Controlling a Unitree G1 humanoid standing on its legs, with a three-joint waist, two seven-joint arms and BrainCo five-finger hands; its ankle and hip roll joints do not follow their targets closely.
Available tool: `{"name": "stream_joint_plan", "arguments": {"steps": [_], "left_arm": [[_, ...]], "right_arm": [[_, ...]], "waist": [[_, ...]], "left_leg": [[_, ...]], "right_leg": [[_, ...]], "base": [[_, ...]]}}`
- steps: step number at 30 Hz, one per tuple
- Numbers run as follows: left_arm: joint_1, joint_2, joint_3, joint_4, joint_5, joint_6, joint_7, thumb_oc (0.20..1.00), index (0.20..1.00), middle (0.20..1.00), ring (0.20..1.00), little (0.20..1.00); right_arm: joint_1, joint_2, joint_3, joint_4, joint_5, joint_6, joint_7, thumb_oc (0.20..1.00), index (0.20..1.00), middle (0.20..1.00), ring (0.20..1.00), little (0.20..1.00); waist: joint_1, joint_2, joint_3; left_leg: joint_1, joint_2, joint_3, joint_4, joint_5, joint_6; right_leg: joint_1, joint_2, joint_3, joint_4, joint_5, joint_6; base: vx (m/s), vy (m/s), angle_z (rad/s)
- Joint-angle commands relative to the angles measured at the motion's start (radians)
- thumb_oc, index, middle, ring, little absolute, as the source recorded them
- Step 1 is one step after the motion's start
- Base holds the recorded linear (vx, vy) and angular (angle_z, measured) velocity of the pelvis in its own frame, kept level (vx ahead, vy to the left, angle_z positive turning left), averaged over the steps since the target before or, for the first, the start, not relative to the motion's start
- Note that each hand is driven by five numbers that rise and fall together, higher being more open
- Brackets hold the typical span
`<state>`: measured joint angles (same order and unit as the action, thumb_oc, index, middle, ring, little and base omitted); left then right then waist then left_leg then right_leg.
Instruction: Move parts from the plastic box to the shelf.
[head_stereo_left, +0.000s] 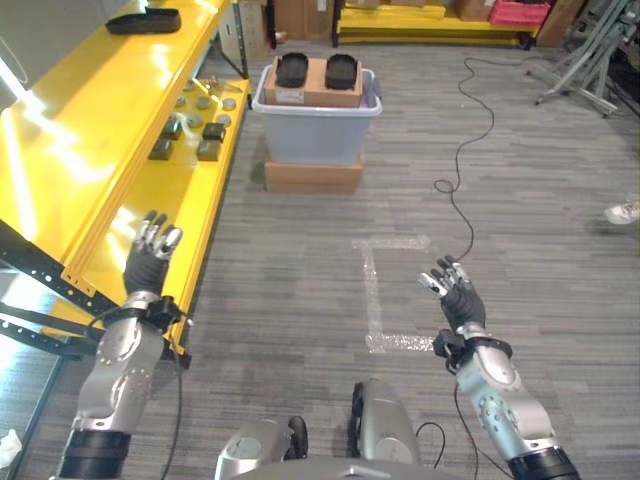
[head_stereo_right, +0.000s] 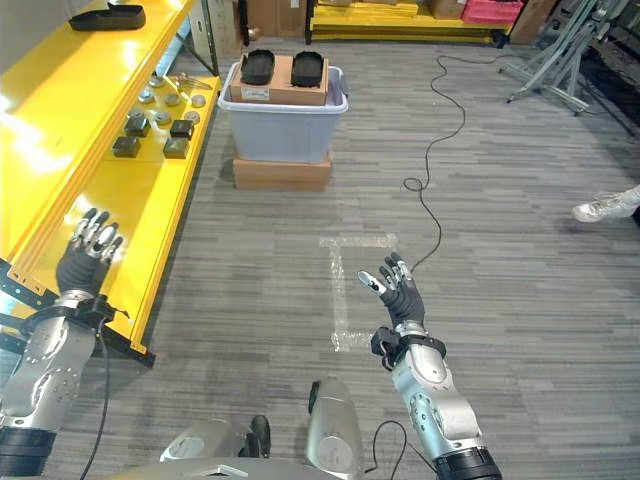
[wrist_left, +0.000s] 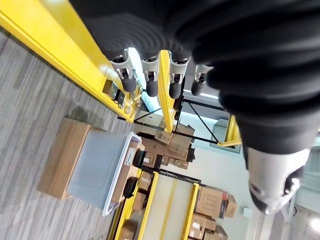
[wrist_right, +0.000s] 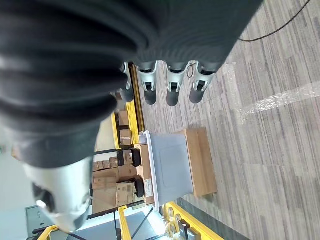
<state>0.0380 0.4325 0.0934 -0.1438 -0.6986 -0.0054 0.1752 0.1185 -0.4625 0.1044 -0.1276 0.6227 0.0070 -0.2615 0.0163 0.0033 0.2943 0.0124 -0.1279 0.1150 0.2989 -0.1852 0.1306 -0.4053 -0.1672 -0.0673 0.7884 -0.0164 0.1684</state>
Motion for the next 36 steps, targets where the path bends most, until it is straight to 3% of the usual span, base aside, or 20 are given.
{"name": "stream_joint_plan", "arguments": {"steps": [1, 4, 7, 9, 10, 11, 13, 15, 16, 17, 21, 23, 24, 25, 26, 27, 28, 33, 35, 36], "left_arm": [[0.006, 0.051, 0.041, -0.056, 0.011, -0.075, 0.011, 1.0, 1.0, 1.0, 1.0, 1.0], [0.01, 0.051, 0.046, -0.071, 0.017, -0.07, 0.007, 1.0, 1.0, 1.0, 1.0, 1.0], [0.047, 0.045, 0.054, -0.079, -0.013, -0.091, -0.009, 1.0, 1.0, 1.0, 1.0, 1.0], [0.087, 0.036, 0.061, -0.086, -0.018, -0.124, -0.024, 1.0, 1.0, 1.0, 1.0, 1.0], [0.099, 0.033, 0.063, -0.089, -0.028, -0.134, -0.022, 1.0, 1.0, 1.0, 1.0, 1.0], [0.118, 0.024, 0.069, -0.097, -0.063, -0.137, -0.015, 1.0, 1.0, 1.0, 1.0, 1.0], [0.12, 0.021, 0.07, -0.098, -0.091, -0.138, -0.015, 1.0, 1.0, 1.0, 1.0, 1.0], [0.108, 0.011, 0.07, -0.106, -0.094, -0.129, 0.0, 1.0, 1.0, 1.0, 1.0, 1.0], [0.105, 0.008, 0.068, -0.108, -0.098, -0.129, 0.006, 1.0, 1.0, 1.0, 1.0, 1.0], [0.088, -0.014, 0.059, -0.106, -0.109, -0.134, 0.024, 1.0, 1.0, 1.0, 1.0, 1.0], [0.059, -0.03, 0.045, -0.081, -0.079, -0.145, 0.022, 1.0, 1.0, 1.0, 1.0, 1.0], [0.049, -0.031, 0.045, -0.07, -0.067, -0.158, 0.012, 1.0, 1.0, 1.0, 1.0, 1.0], [0.053, -0.028, 0.055, -0.073, -0.065, -0.162, -0.002, 1.0, 1.0, 1.0, 1.0, 1.0], [0.068, -0.024, 0.074, -0.089, -0.066, -0.168, -0.007, 1.0, 1.0, 1.0, 1.0, 1.0], [0.069, -0.025, 0.075, -0.09, -0.065, -0.167, -0.007, 1.0, 1.0, 1.0, 1.0, 1.0], [0.088, -0.025, 0.094, -0.111, -0.074, -0.173, 0.004, 1.0, 1.0, 1.0, 1.0, 1.0], [0.098, -0.026, 0.103, -0.111, -0.079, -0.182, 0.006, 1.0, 1.0, 1.0, 1.0, 1.0], [0.095, -0.029, 0.132, -0.077, -0.07, -0.227, -0.012, 1.0, 1.0, 1.0, 1.0, 1.0], [0.093, -0.016, 0.148, -0.083, -0.05, -0.235, 0.013, 1.0, 1.0, 1.0, 1.0, 1.0], [0.089, -0.009, 0.149, -0.077, -0.052, -0.236, 0.016, 1.0, 1.0, 1.0, 1.0, 1.0]], "right_arm": [[-0.037, -0.017, -0.052, -0.032, 0.025, -0.063, 0.044, 1.0, 1.0, 1.0, 1.0, 1.0], [-0.017, -0.037, -0.094, -0.034, 0.057, -0.056, 0.082, 1.0, 1.0, 1.0, 1.0, 1.0], [0.034, -0.04, -0.124, -0.061, 0.061, -0.048, 0.112, 1.0, 1.0, 1.0, 1.0, 1.0], [0.06, -0.049, -0.138, -0.064, 0.058, -0.056, 0.12, 1.0, 1.0, 1.0, 1.0, 1.0], [0.061, -0.052, -0.141, -0.062, 0.059, -0.051, 0.118, 1.0, 1.0, 1.0, 1.0, 1.0], [0.059, -0.064, -0.155, -0.065, 0.065, -0.034, 0.115, 1.0, 1.0, 1.0, 1.0, 1.0], [0.051, -0.077, -0.159, -0.061, 0.07, -0.025, 0.12, 1.0, 1.0, 1.0, 1.0, 1.0], [0.017, -0.101, -0.157, -0.038, 0.073, -0.015, 0.122, 1.0, 1.0, 1.0, 1.0, 1.0], [0.011, -0.105, -0.156, -0.033, 0.073, -0.013, 0.124, 1.0, 1.0, 1.0, 1.0, 1.0], [0.002, -0.117, -0.148, -0.008, 0.069, -0.024, 0.133, 1.0, 1.0, 1.0, 1.0, 1.0], [0.008, -0.115, -0.144, 0.012, 0.053, -0.042, 0.12, 1.0, 1.0, 1.0, 1.0, 1.0], [0.009, -0.109, -0.142, 0.025, 0.047, -0.05, 0.114, 1.0, 1.0, 1.0, 1.0, 1.0], [0.006, -0.099, -0.14, 0.028, 0.026, -0.046, 0.11, 1.0, 1.0, 1.0, 1.0, 1.0], [0.009, -0.095, -0.14, 0.026, 0.005, -0.04, 0.103, 1.0, 1.0, 1.0, 1.0, 1.0], [0.009, -0.095, -0.14, 0.026, 0.005, -0.04, 0.103, 1.0, 1.0, 1.0, 1.0, 1.0], [0.012, -0.098, -0.137, 0.017, -0.001, -0.031, 0.094, 1.0, 1.0, 1.0, 1.0, 1.0], [0.015, -0.1, -0.131, 0.014, -0.006, -0.029, 0.088, 1.0, 1.0, 1.0, 1.0, 1.0], [0.013, -0.106, -0.102, 0.013, -0.003, -0.049, 0.086, 1.0, 1.0, 1.0, 1.0, 1.0], [-0.017, -0.101, -0.076, 0.009, 0.028, -0.042, 0.068, 1.0, 1.0, 1.0, 1.0, 1.0], [-0.029, -0.093, -0.069, 0.016, 0.032, -0.039, 0.062, 1.0, 1.0, 1.0, 1.0, 1.0]], "waist": [[-0.007, -0.048, -0.074], [-0.016, -0.059, -0.069], [-0.021, -0.067, -0.065], [-0.038, -0.066, -0.088], [-0.044, -0.061, -0.097], [-0.057, -0.052, -0.119], [-0.063, -0.043, -0.14], [-0.064, -0.05, -0.152], [-0.063, -0.051, -0.152], [-0.052, -0.07, -0.145], [-0.037, -0.074, -0.113], [-0.025, -0.078, -0.095], [-0.01, -0.076, -0.089], [0.013, -0.058, -0.091], [0.013, -0.063, -0.093], [0.042, -0.032, -0.098], [0.058, -0.024, -0.099], [0.09, -0.015, -0.085], [0.108, -0.026, -0.1], [0.117, -0.025, -0.101]], "left_leg": [[0.013, -0.034, -0.118, 0.003, -0.057, -0.008], [0.068, -0.024, -0.137, 0.009, -0.101, -0.022], [0.104, -0.006, -0.13, 0.028, -0.135, -0.031], [0.142, 0.04, -0.14, 0.032, -0.131, -0.062], [0.163, 0.066, -0.142, 0.032, -0.116, -0.073], [0.209, 0.134, -0.123, 0.037, -0.054, -0.108], [0.228, 0.183, -0.105, 0.049, 0.022, -0.14], [0.168, 0.25, -0.063, 0.229, 0.14, -0.162], [0.15, 0.258, -0.062, 0.261, 0.151, -0.163], [0.021, 0.281, -0.046, 0.507, 0.189, -0.157], [-0.24, 0.236, -0.068, 0.691, 0.177, -0.127], [-0.296, 0.194, -0.045, 0.613, 0.157, -0.109], [-0.314, 0.154, -0.011, 0.426, 0.184, -0.116], [-0.323, 0.114, -0.016, 0.166, 0.249, -0.138], [-0.317, 0.108, -0.014, 0.148, 0.26, -0.138], [-0.321, 0.081, -0.018, -0.117, 0.356, -0.17], [-0.326, 0.069, -0.021, -0.229, 0.394, -0.178], [-0.37, 0.087, -0.032, -0.252, 0.39, -0.186], [-0.343, 0.096, -0.015, -0.186, 0.307, -0.169], [-0.347, 0.101, -0.011, -0.15, 0.309, -0.158]], "right_leg": [[0.106, 0.033, -0.026, -0.547, 0.182, 0.012], [0.172, 0.021, -0.048, -0.814, 0.223, 0.034], [0.166, 0.002, -0.05, -0.81, 0.262, 0.05], [0.196, 0.025, -0.011, -0.772, 0.197, 0.031], [0.195, 0.039, 0.001, -0.736, 0.175, 0.02], [0.207, 0.065, 0.002, -0.672, 0.145, -0.01], [0.227, 0.089, -0.015, -0.649, 0.123, -0.036], [0.286, 0.127, -0.021, -0.663, 0.077, -0.086], [0.295, 0.133, -0.022, -0.668, 0.073, -0.094], [0.344, 0.151, -0.034, -0.685, 0.049, -0.134], [0.415, 0.189, -0.028, -0.696, 0.024, -0.166], [0.453, 0.198, -0.023, -0.704, 0.01, -0.166], [0.475, 0.198, -0.028, -0.701, -0.006, -0.159], [0.493, 0.208, -0.032, -0.693, -0.027, -0.147], [0.491, 0.203, -0.032, -0.693, -0.025, -0.146], [0.517, 0.223, -0.043, -0.678, -0.047, -0.134], [0.537, 0.226, -0.044, -0.669, -0.06, -0.13], [0.575, 0.21, -0.076, -0.583, -0.143, -0.127], [0.612, 0.15, -0.097, -0.498, -0.222, -0.099], [0.624, 0.142, -0.105, -0.484, -0.226, -0.098]], "base": [[0.48, -0.251, -0.01], [0.56, -0.226, 0.14], [0.58, -0.216, 0.31], [0.62, -0.241, 0.18], [0.69, -0.272, 0.41], [0.65, -0.275, 0.48], [0.52, -0.271, 0.43], [0.42, -0.308, 0.23], [0.51, -0.42, 0.0], [0.4, -0.329, -0.11], [0.3, -0.183, -0.09], [0.35, 0.021, -0.02], [0.52, 0.182, -0.23], [0.42, 0.175, -0.12], [0.6, 0.23, -0.14], [0.55, 0.173, -0.36], [0.78, 0.231, -0.33], [0.5, 0.145, -0.27], [0.65, 0.215, -0.36], [0.54, 0.144, -0.17]]}}
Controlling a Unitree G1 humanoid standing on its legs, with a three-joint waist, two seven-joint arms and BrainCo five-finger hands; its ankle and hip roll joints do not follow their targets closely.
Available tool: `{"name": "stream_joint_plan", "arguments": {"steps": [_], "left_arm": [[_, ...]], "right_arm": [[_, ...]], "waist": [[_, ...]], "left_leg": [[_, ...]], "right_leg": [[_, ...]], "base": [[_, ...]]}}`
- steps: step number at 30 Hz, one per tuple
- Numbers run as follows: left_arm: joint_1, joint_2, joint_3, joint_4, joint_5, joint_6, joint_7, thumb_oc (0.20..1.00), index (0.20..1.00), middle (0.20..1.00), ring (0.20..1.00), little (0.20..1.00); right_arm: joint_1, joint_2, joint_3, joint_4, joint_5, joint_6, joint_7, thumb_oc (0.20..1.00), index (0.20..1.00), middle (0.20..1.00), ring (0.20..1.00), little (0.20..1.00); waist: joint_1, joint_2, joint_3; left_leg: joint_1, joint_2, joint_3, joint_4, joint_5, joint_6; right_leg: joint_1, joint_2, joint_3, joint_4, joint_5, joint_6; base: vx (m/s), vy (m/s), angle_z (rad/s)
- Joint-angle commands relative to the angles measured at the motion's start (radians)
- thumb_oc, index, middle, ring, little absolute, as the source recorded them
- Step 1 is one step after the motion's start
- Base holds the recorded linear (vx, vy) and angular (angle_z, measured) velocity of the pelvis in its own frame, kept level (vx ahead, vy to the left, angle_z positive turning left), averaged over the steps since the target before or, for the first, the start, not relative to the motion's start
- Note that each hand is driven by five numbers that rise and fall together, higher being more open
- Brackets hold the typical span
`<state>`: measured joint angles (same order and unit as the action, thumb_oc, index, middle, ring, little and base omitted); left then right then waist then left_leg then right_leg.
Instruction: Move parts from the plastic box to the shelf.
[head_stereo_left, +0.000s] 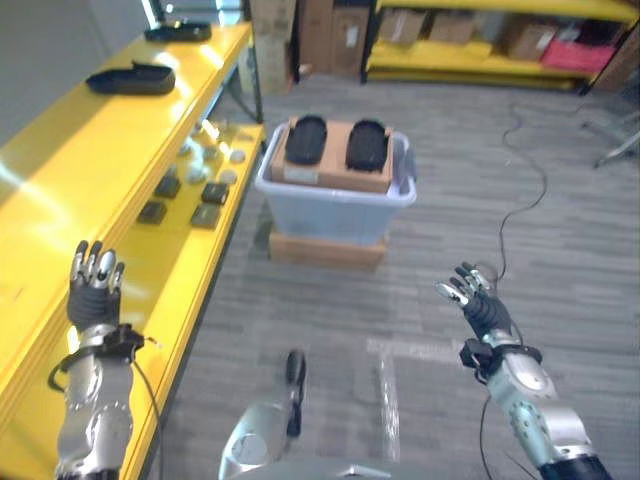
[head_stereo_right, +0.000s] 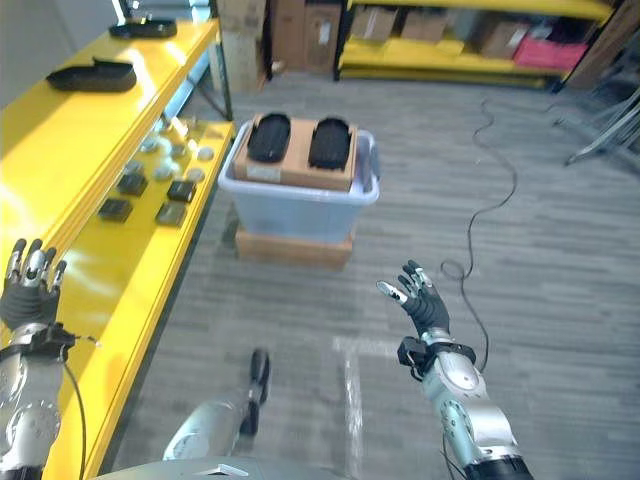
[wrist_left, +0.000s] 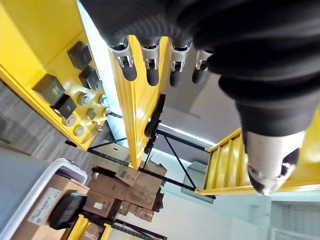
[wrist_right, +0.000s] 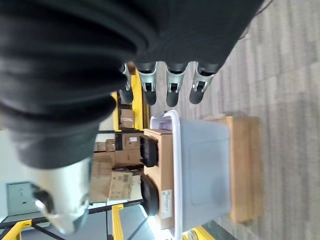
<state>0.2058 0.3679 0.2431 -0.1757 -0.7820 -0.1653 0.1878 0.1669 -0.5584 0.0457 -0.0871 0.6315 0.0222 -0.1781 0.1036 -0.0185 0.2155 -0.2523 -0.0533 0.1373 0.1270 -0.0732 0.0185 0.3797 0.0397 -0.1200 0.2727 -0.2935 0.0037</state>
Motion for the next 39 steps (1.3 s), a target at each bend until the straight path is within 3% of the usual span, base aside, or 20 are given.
{"name": "stream_joint_plan", "arguments": {"steps": [1, 2, 3, 4, 7, 8, 11, 13, 16, 17, 18, 19, 20, 22, 23, 25, 34, 39], "left_arm": [[-0.09, 0.061, -0.003, -0.038, 0.031, -0.074, -0.002, 1.0, 1.0, 1.0, 1.0, 1.0], [-0.116, 0.062, -0.007, -0.053, 0.037, -0.037, -0.042, 1.0, 1.0, 1.0, 1.0, 1.0], [-0.118, 0.062, -0.006, -0.057, 0.046, -0.027, -0.051, 1.0, 1.0, 1.0, 1.0, 1.0], [-0.122, 0.059, -0.007, -0.065, 0.05, -0.009, -0.063, 1.0, 1.0, 1.0, 1.0, 1.0], [-0.131, 0.057, -0.013, -0.062, 0.058, 0.016, -0.077, 1.0, 1.0, 1.0, 1.0, 1.0], [-0.133, 0.058, -0.016, -0.058, 0.057, 0.017, -0.09, 1.0, 1.0, 1.0, 1.0, 1.0], [-0.129, 0.057, -0.017, -0.061, 0.056, 0.018, -0.116, 1.0, 1.0, 1.0, 1.0, 1.0], [-0.142, 0.072, -0.015, -0.053, 0.043, 0.019, -0.13, 1.0, 1.0, 1.0, 1.0, 1.0], [-0.153, 0.091, -0.017, -0.048, 0.026, 0.014, -0.133, 1.0, 1.0, 1.0, 1.0, 1.0], [-0.154, 0.1, -0.018, -0.049, 0.023, 0.004, -0.127, 1.0, 1.0, 1.0, 1.0, 1.0], [-0.152, 0.11, -0.017, -0.057, 0.011, -0.002, -0.121, 1.0, 1.0, 1.0, 1.0, 1.0], [-0.148, 0.11, -0.002, -0.065, 0.005, 0.004, -0.115, 1.0, 1.0, 1.0, 1.0, 1.0], [-0.149, 0.11, -0.005, -0.052, -0.005, -0.006, -0.111, 1.0, 1.0, 1.0, 1.0, 1.0], [-0.143, 0.1, -0.01, -0.042, -0.008, -0.013, -0.103, 1.0, 1.0, 1.0, 1.0, 1.0], [-0.121, 0.075, -0.006, -0.049, -0.046, -0.007, -0.114, 1.0, 1.0, 1.0, 1.0, 1.0], [-0.096, 0.055, 0.004, -0.071, -0.034, 0.008, -0.134, 1.0, 1.0, 1.0, 1.0, 1.0], [-0.082, 0.055, 0.006, -0.075, 0.001, 0.045, -0.211, 1.0, 1.0, 1.0, 1.0, 1.0], [-0.1, 0.074, 0.0, -0.062, -0.031, 0.059, -0.226, 1.0, 1.0, 1.0, 1.0, 1.0]], "right_arm": [[-0.094, 0.016, 0.001, -0.014, 0.028, -0.056, -0.027, 1.0, 1.0, 1.0, 1.0, 1.0], [-0.124, 0.053, 0.025, -0.019, -0.006, -0.054, -0.038, 1.0, 1.0, 1.0, 1.0, 1.0], [-0.129, 0.059, 0.028, -0.025, -0.013, -0.049, -0.046, 1.0, 1.0, 1.0, 1.0, 1.0], [-0.139, 0.074, 0.038, -0.034, -0.018, -0.047, -0.066, 1.0, 1.0, 1.0, 1.0, 1.0], [-0.155, 0.111, 0.056, -0.039, -0.038, -0.031, -0.084, 1.0, 1.0, 1.0, 1.0, 1.0], [-0.154, 0.121, 0.061, -0.04, -0.043, -0.034, -0.08, 1.0, 1.0, 1.0, 1.0, 1.0], [-0.147, 0.139, 0.06, -0.05, -0.068, -0.048, -0.066, 1.0, 1.0, 1.0, 1.0, 1.0], [-0.152, 0.146, 0.047, -0.046, -0.072, -0.069, -0.047, 1.0, 1.0, 1.0, 1.0, 1.0], [-0.165, 0.138, 0.031, -0.032, -0.058, -0.084, -0.031, 1.0, 1.0, 1.0, 1.0, 1.0], [-0.171, 0.133, 0.022, -0.031, -0.05, -0.084, -0.016, 1.0, 1.0, 1.0, 1.0, 1.0], [-0.181, 0.13, 0.01, -0.037, -0.051, -0.074, -0.007, 1.0, 1.0, 1.0, 1.0, 1.0], [-0.185, 0.116, 0.0, -0.054, -0.042, -0.05, 0.004, 1.0, 1.0, 1.0, 1.0, 1.0], [-0.192, 0.107, 0.003, -0.049, -0.046, -0.044, -0.004, 1.0, 1.0, 1.0, 1.0, 1.0], [-0.196, 0.102, 0.003, -0.044, -0.052, -0.035, 0.003, 1.0, 1.0, 1.0, 1.0, 1.0], [-0.183, 0.083, -0.018, -0.062, -0.069, -0.021, 0.02, 1.0, 1.0, 1.0, 1.0, 1.0], [-0.157, 0.062, -0.046, -0.086, -0.055, -0.012, 0.016, 1.0, 1.0, 1.0, 1.0, 1.0], [-0.154, 0.048, -0.065, -0.085, -0.009, -0.013, -0.047, 1.0, 1.0, 1.0, 1.0, 1.0], [-0.167, 0.066, -0.031, -0.086, -0.033, -0.006, -0.063, 1.0, 1.0, 1.0, 1.0, 1.0]], "waist": [[0.039, -0.014, -0.027], [0.069, -0.034, -0.048], [0.075, -0.037, -0.052], [0.084, -0.036, -0.059], [0.081, -0.022, -0.068], [0.079, -0.019, -0.067], [0.072, -0.003, -0.062], [0.054, 0.023, -0.038], [0.042, 0.025, -0.024], [0.036, 0.018, -0.017], [0.031, 0.017, -0.007], [0.028, 0.017, -0.012], [0.032, 0.004, -0.014], [0.027, 0.002, -0.017], [0.024, -0.004, -0.027], [0.024, -0.01, -0.037], [0.03, -0.001, -0.058], [0.019, 0.01, -0.057]], "left_leg": [[-0.085, 0.015, -0.038, 0.072, 0.183, -0.041], [-0.04, -0.039, -0.046, 0.09, 0.137, 0.004], [-0.026, -0.051, -0.051, 0.081, 0.131, 0.014], [-0.001, -0.071, -0.057, 0.066, 0.119, 0.033], [0.047, -0.095, -0.058, 0.047, 0.085, 0.071], [0.059, -0.1, -0.055, 0.045, 0.076, 0.077], [0.081, -0.088, -0.056, 0.037, 0.069, 0.074], [0.133, -0.053, -0.09, 0.024, 0.056, 0.061], [0.161, -0.031, -0.114, 0.02, 0.033, 0.039], [0.172, -0.024, -0.119, 0.025, 0.011, 0.03], [0.183, -0.007, -0.123, 0.035, -0.015, 0.028], [0.186, 0.021, -0.103, 0.016, -0.003, 0.019], [0.19, 0.039, -0.108, 0.017, 0.0, 0.0], [0.2, 0.064, -0.108, 0.007, 0.011, -0.02], [0.215, 0.095, -0.094, -0.014, 0.028, -0.045], [0.229, 0.115, -0.09, -0.041, 0.045, -0.061], [0.256, 0.136, -0.098, -0.087, 0.07, -0.082], [0.266, 0.123, -0.082, -0.076, 0.051, -0.07]], "right_leg": [[-0.142, -0.086, -0.064, 0.052, 0.055, 0.077], [-0.131, -0.137, -0.111, 0.159, 0.124, 0.121], [-0.134, -0.149, -0.12, 0.193, 0.147, 0.133], [-0.159, -0.178, -0.135, 0.281, 0.21, 0.162], [-0.256, -0.212, -0.131, 0.458, 0.299, 0.171], [-0.287, -0.218, -0.129, 0.464, 0.295, 0.167], [-0.351, -0.22, -0.137, 0.387, 0.273, 0.146], [-0.453, -0.237, -0.118, 0.221, 0.285, 0.128], [-0.479, -0.246, -0.087, -0.011, 0.334, 0.134], [-0.494, -0.255, -0.067, -0.131, 0.369, 0.146], [-0.525, -0.271, -0.044, -0.167, 0.4, 0.157], [-0.485, -0.253, -0.041, -0.173, 0.363, 0.166], [-0.476, -0.261, -0.057, -0.211, 0.39, 0.178], [-0.453, -0.247, -0.056, -0.233, 0.386, 0.183], [-0.414, -0.231, -0.075, -0.27, 0.382, 0.177], [-0.376, -0.219, -0.103, -0.305, 0.381, 0.169], [-0.326, -0.195, -0.135, -0.336, 0.367, 0.15], [-0.344, -0.216, -0.123, -0.307, 0.368, 0.169]], "base": [[0.71, 0.203, -0.31], [0.7, 0.202, -0.46], [0.67, 0.25, -0.21], [0.35, 0.183, 0.17], [0.3, 0.145, -0.03], [0.29, 0.063, 0.1], [0.14, -0.07, 0.28], [0.1, -0.23, 0.46], [0.04, -0.222, -0.39], [0.06, -0.348, 0.19], [0.08, -0.335, 0.32], [0.09, -0.319, 0.07], [0.11, -0.271, 0.14], [0.12, -0.22, 0.34], [0.13, -0.208, 0.29], [0.11, -0.183, 0.22], [0.05, -0.043, 0.15], [0.03, 0.055, -0.02]]}}
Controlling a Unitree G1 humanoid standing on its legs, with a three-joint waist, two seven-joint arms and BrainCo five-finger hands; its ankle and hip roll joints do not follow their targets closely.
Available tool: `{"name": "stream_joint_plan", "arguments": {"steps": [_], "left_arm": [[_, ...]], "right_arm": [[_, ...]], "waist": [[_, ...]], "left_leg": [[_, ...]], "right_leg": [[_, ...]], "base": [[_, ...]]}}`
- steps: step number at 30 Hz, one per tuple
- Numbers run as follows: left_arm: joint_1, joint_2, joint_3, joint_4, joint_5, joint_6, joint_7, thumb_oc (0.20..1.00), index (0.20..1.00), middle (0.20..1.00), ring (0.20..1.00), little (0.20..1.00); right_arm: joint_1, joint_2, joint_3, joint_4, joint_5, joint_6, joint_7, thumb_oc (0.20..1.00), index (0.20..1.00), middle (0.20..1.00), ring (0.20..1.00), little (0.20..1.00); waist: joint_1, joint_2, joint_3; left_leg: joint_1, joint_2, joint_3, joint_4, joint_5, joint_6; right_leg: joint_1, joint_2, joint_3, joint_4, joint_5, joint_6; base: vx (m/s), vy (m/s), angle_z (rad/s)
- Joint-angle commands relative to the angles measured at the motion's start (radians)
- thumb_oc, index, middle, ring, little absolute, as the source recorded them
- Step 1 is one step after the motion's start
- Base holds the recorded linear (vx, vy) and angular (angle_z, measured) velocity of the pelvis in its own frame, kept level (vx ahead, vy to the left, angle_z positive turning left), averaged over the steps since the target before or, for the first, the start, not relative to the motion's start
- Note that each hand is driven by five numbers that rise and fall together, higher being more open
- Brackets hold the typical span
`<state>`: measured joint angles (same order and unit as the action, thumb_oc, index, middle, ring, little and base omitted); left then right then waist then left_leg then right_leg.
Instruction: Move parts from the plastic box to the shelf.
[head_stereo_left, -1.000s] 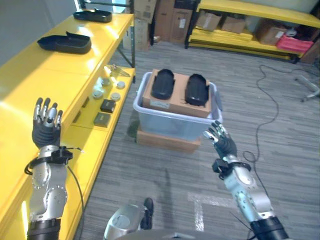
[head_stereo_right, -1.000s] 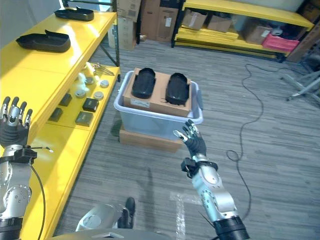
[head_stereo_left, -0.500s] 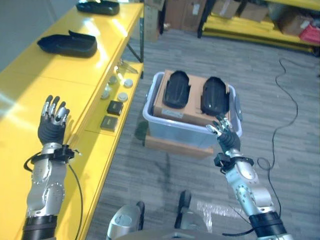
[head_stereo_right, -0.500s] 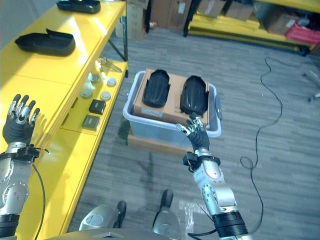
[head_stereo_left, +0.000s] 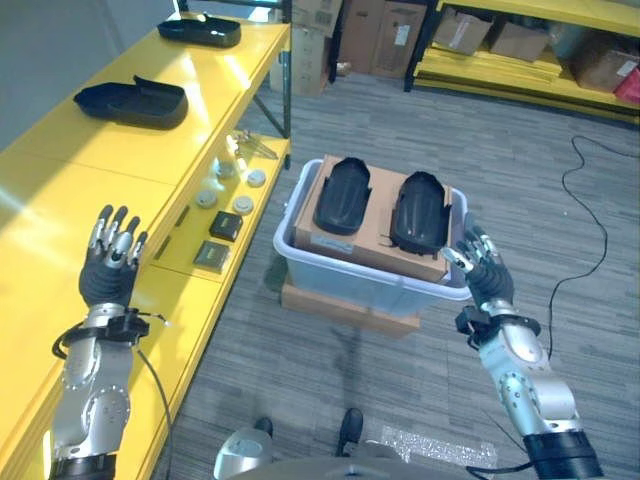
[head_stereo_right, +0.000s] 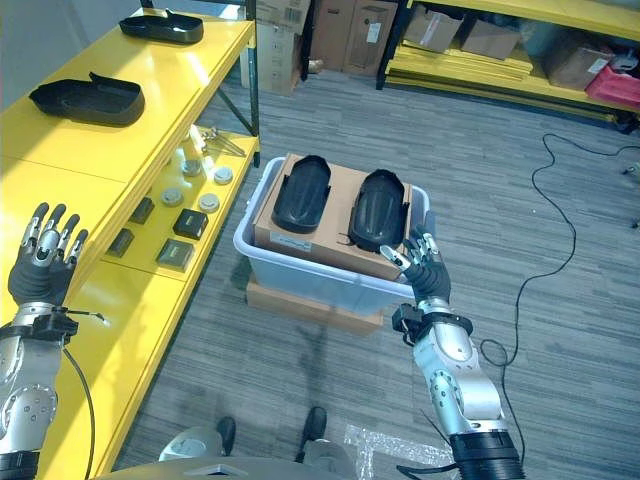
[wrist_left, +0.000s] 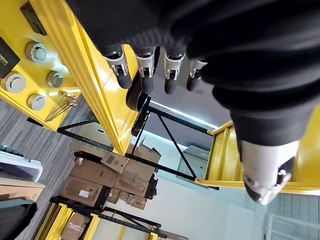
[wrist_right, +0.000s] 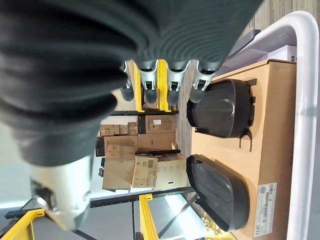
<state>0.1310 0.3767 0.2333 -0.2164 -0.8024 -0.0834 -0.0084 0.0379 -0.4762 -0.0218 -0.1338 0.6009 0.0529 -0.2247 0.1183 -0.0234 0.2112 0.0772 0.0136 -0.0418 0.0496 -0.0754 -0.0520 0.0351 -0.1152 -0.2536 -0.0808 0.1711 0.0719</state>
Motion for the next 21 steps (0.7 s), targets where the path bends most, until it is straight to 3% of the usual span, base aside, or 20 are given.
{"name": "stream_joint_plan", "arguments": {"steps": [1, 5, 9, 11, 13, 14, 16, 19, 20, 21], "left_arm": [[-0.027, 0.069, 0.008, -0.019, -0.003, -0.023, -0.035, 1.0, 1.0, 1.0, 1.0, 1.0], [-0.03, 0.093, -0.01, -0.032, -0.001, 0.002, -0.079, 1.0, 1.0, 1.0, 1.0, 1.0], [-0.031, 0.089, -0.054, -0.052, -0.023, 0.009, -0.057, 1.0, 1.0, 1.0, 1.0, 1.0], [-0.03, 0.062, -0.095, -0.049, -0.056, -0.011, -0.008, 1.0, 1.0, 1.0, 1.0, 1.0], [-0.027, 0.045, -0.116, -0.038, -0.061, -0.027, 0.01, 1.0, 1.0, 1.0, 1.0, 1.0], [-0.022, 0.028, -0.124, -0.02, -0.057, -0.039, 0.008, 1.0, 1.0, 1.0, 1.0, 1.0], [-0.019, 0.012, -0.12, 0.008, -0.054, -0.048, 0.006, 1.0, 1.0, 1.0, 1.0, 1.0], [-0.022, 0.009, -0.1, 0.03, -0.071, -0.055, 0.015, 1.0, 1.0, 1.0, 1.0, 1.0], [-0.023, 0.007, -0.087, 0.027, -0.067, -0.063, 0.036, 1.0, 1.0, 1.0, 1.0, 1.0], [-0.022, 0.006, -0.081, 0.025, -0.071, -0.06, 0.037, 1.0, 1.0, 1.0, 1.0, 1.0]], "right_arm": [[-0.039, -0.013, 0.04, -0.042, -0.005, -0.038, -0.023, 1.0, 1.0, 1.0, 1.0, 1.0], [-0.023, -0.005, 0.034, -0.066, -0.006, -0.043, -0.039, 1.0, 1.0, 1.0, 1.0, 1.0], [0.006, -0.026, 0.012, -0.078, -0.002, -0.046, 0.005, 1.0, 1.0, 1.0, 1.0, 1.0], [0.019, -0.056, -0.002, -0.07, 0.027, -0.039, 0.055, 1.0, 1.0, 1.0, 1.0, 1.0], [0.023, -0.072, 0.0, -0.055, 0.031, -0.042, 0.074, 1.0, 1.0, 1.0, 1.0, 1.0], [0.027, -0.077, 0.005, -0.046, 0.026, -0.042, 0.084, 1.0, 1.0, 1.0, 1.0, 1.0], [0.041, -0.078, 0.008, -0.031, 0.025, -0.047, 0.085, 1.0, 1.0, 1.0, 1.0, 1.0], [0.054, -0.057, 0.017, -0.001, 0.015, -0.071, 0.068, 1.0, 1.0, 1.0, 1.0, 1.0], [0.067, -0.052, 0.013, 0.0, 0.005, -0.075, 0.063, 1.0, 1.0, 1.0, 1.0, 1.0], [0.072, -0.053, 0.012, -0.003, 0.003, -0.074, 0.062, 1.0, 1.0, 1.0, 1.0, 1.0]], "waist": [[0.003, 0.015, -0.052], [-0.011, 0.015, -0.051], [-0.038, 0.006, -0.051], [-0.058, -0.015, -0.04], [-0.061, -0.027, -0.026], [-0.061, -0.037, -0.011], [-0.058, -0.039, 0.006], [-0.057, -0.031, 0.013], [-0.053, -0.012, 0.013], [-0.049, -0.004, 0.012]], "left_leg": [[-0.063, 0.054, 0.1, 0.003, 0.051, 0.003], [-0.052, 0.059, 0.116, 0.004, 0.043, 0.014], [-0.053, 0.095, 0.12, 0.035, 0.042, -0.003], [-0.084, 0.144, 0.127, 0.143, 0.038, -0.015], [-0.153, 0.191, 0.111, 0.293, 0.103, -0.03], [-0.232, 0.207, 0.086, 0.445, 0.15, -0.03], [-0.32, 0.192, 0.068, 0.587, 0.155, -0.017], [-0.33, 0.122, 0.124, 0.42, 0.17, -0.016], [-0.328, 0.062, 0.138, 0.191, 0.248, -0.032], [-0.331, 0.052, 0.133, 0.142, 0.268, -0.035]], "right_leg": [[-0.003, -0.064, 0.013, 0.054, -0.097, 0.103], [-0.019, -0.069, 0.017, 0.109, -0.122, 0.107], [-0.02, -0.038, 0.023, 0.136, -0.159, 0.077], [-0.026, -0.002, 0.028, 0.151, -0.178, 0.034], [-0.015, 0.032, 0.033, 0.145, -0.182, -0.001], [0.0, 0.062, 0.048, 0.141, -0.182, -0.027], [0.023, 0.099, 0.059, 0.142, -0.188, -0.049], [0.046, 0.115, 0.043, 0.14, -0.207, -0.044], [0.068, 0.12, 0.038, 0.136, -0.214, -0.03], [0.074, 0.125, 0.039, 0.138, -0.216, -0.027]], "base": [[0.06, 0.005, -0.05], [0.08, -0.087, -0.14], [0.07, -0.24, -0.05], [0.07, -0.474, -0.04], [0.07, -0.482, -0.06], [0.11, -0.458, -0.04], [0.14, -0.316, -0.06], [0.22, 0.016, -0.12], [0.31, 0.174, -0.28], [0.39, 0.23, -0.02]]}}
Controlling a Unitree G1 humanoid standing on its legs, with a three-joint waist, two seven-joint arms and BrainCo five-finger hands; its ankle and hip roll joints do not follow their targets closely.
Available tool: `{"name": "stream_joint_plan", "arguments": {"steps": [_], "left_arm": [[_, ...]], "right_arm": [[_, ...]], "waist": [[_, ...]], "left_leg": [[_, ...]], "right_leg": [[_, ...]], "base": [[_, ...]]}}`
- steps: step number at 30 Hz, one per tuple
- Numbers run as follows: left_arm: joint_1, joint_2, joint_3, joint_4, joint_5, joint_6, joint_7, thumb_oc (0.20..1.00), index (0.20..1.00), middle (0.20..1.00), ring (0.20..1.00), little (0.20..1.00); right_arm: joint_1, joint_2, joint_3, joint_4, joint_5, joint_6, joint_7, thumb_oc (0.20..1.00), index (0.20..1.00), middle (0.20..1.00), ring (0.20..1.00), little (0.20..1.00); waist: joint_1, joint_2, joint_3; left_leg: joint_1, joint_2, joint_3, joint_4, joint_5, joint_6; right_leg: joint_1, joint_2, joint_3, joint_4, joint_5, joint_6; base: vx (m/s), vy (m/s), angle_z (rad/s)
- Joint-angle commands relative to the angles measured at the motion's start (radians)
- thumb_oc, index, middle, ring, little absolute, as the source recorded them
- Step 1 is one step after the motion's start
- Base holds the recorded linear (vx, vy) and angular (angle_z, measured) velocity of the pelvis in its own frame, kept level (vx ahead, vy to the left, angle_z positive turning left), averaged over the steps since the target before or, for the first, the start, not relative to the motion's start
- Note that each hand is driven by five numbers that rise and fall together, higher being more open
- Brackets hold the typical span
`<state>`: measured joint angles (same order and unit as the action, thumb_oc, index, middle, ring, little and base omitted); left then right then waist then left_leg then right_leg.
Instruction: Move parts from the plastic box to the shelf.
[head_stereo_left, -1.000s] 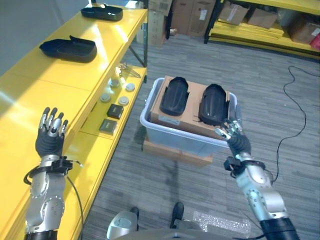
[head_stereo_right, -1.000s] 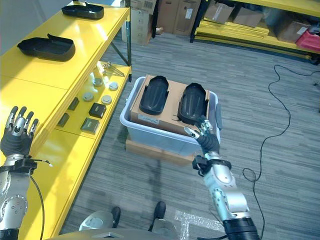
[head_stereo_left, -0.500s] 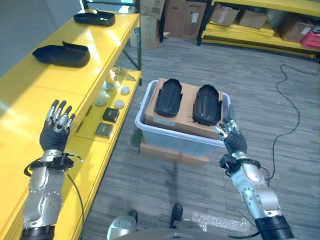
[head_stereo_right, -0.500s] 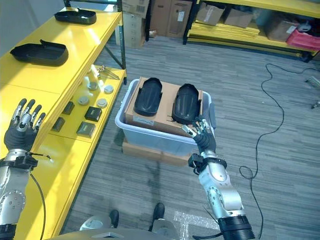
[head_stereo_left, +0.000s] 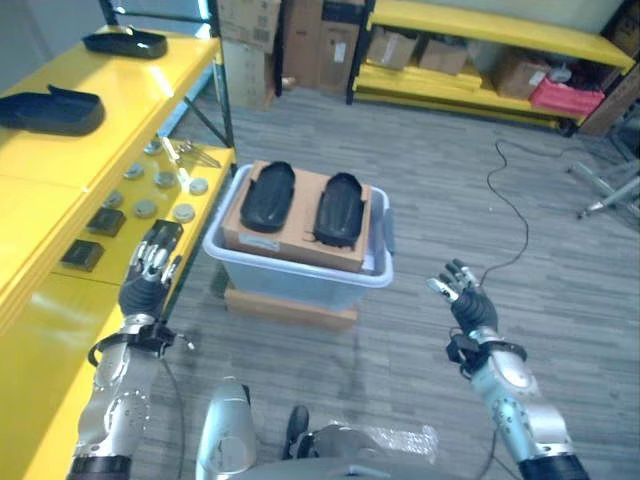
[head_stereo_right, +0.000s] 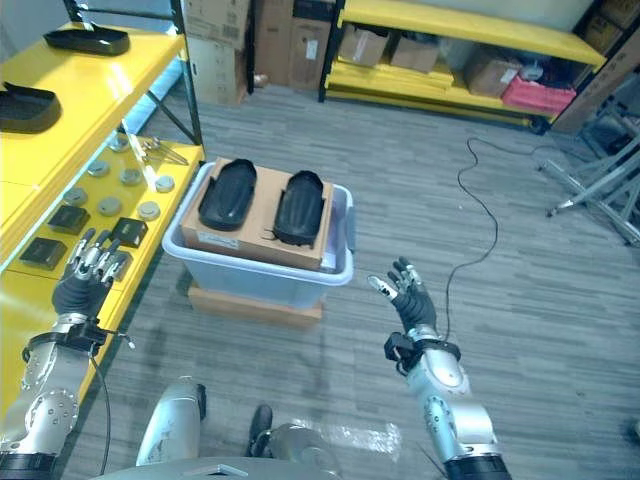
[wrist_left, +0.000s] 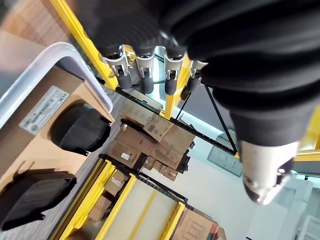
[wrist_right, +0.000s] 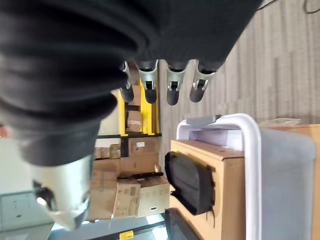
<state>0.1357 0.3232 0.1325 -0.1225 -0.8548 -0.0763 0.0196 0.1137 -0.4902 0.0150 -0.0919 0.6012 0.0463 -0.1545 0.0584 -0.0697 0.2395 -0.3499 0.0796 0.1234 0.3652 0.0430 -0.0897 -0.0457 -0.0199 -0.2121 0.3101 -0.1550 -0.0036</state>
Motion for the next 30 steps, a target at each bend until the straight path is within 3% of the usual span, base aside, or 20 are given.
{"name": "stream_joint_plan", "arguments": {"steps": [1, 3, 7, 8, 12, 24, 27, 30], "left_arm": [[-0.022, 0.058, 0.033, -0.071, -0.02, -0.065, 0.013, 1.0, 1.0, 1.0, 1.0, 1.0], [-0.025, 0.055, 0.045, -0.063, -0.01, -0.063, 0.01, 1.0, 1.0, 1.0, 1.0, 1.0], [-0.038, 0.063, 0.069, -0.034, 0.018, -0.077, 0.001, 1.0, 1.0, 1.0, 1.0, 1.0], [-0.033, 0.073, 0.083, -0.05, 0.022, -0.068, -0.014, 1.0, 1.0, 1.0, 1.0, 1.0], [-0.038, 0.075, 0.096, -0.046, 0.027, -0.067, -0.028, 1.0, 1.0, 1.0, 1.0, 1.0], [-0.057, 0.092, 0.125, -0.031, 0.029, -0.042, -0.071, 1.0, 1.0, 1.0, 1.0, 1.0], [-0.062, 0.089, 0.125, -0.033, 0.042, -0.041, -0.088, 1.0, 1.0, 1.0, 1.0, 1.0], [-0.074, 0.09, 0.124, -0.032, 0.043, -0.023, -0.089, 1.0, 1.0, 1.0, 1.0, 1.0]], "right_arm": [[0.013, -0.041, -0.03, -0.052, 0.001, -0.062, -0.011, 1.0, 1.0, 1.0, 1.0, 1.0], [0.02, -0.044, -0.028, -0.053, 0.003, -0.061, -0.014, 1.0, 1.0, 1.0, 1.0, 1.0], [0.007, -0.032, -0.005, -0.036, 0.045, -0.086, -0.038, 1.0, 1.0, 1.0, 1.0, 1.0], [-0.002, -0.011, -0.001, -0.036, 0.03, -0.098, -0.048, 1.0, 1.0, 1.0, 1.0, 1.0], [-0.028, 0.012, 0.008, -0.028, 0.007, -0.087, -0.076, 1.0, 1.0, 1.0, 1.0, 1.0], [-0.078, 0.072, 0.033, -0.022, -0.055, -0.048, -0.109, 1.0, 1.0, 1.0, 1.0, 1.0], [-0.084, 0.081, 0.025, -0.024, -0.058, -0.045, -0.119, 1.0, 1.0, 1.0, 1.0, 1.0], [-0.091, 0.09, 0.02, -0.021, -0.063, -0.055, -0.134, 1.0, 1.0, 1.0, 1.0, 1.0]], "waist": [[0.016, 0.052, -0.014], [0.02, 0.056, -0.011], [0.041, 0.05, -0.022], [0.066, 0.046, -0.032], [0.095, 0.046, -0.052], [0.13, 0.041, -0.09], [0.132, 0.039, -0.097], [0.127, 0.042, -0.1]], "left_leg": [[0.096, -0.025, -0.044, -0.254, 0.2, 0.0], [0.092, -0.025, -0.052, -0.287, 0.208, -0.003], [0.112, -0.037, -0.035, -0.24, 0.096, 0.024], [0.139, -0.065, -0.045, -0.25, 0.057, 0.041], [0.161, -0.1, -0.066, -0.25, 0.02, 0.057], [0.183, -0.149, -0.094, -0.249, -0.02, 0.103], [0.179, -0.166, -0.093, -0.247, -0.029, 0.125], [0.189, -0.191, -0.101, -0.259, -0.037, 0.157]], "right_leg": [[0.169, 0.034, -0.003, -0.249, 0.105, 0.052], [0.177, 0.033, -0.004, -0.24, 0.097, 0.053], [0.182, -0.019, -0.042, -0.206, 0.062, 0.071], [0.197, -0.042, -0.062, -0.214, 0.056, 0.087], [0.212, -0.065, -0.078, -0.222, 0.051, 0.099], [0.21, -0.1, -0.073, -0.175, 0.036, 0.129], [0.202, -0.112, -0.062, -0.113, 0.049, 0.146], [0.161, -0.134, -0.041, 0.036, 0.108, 0.174]], "base": [[0.22, 0.119, 0.27], [0.26, 0.139, -0.11], [0.3, 0.193, -0.27], [0.24, 0.15, -0.21], [0.18, 0.129, 0.0], [0.12, 0.104, 0.06], [0.08, 0.11, 0.02], [0.07, 0.133, 0.01]]}}
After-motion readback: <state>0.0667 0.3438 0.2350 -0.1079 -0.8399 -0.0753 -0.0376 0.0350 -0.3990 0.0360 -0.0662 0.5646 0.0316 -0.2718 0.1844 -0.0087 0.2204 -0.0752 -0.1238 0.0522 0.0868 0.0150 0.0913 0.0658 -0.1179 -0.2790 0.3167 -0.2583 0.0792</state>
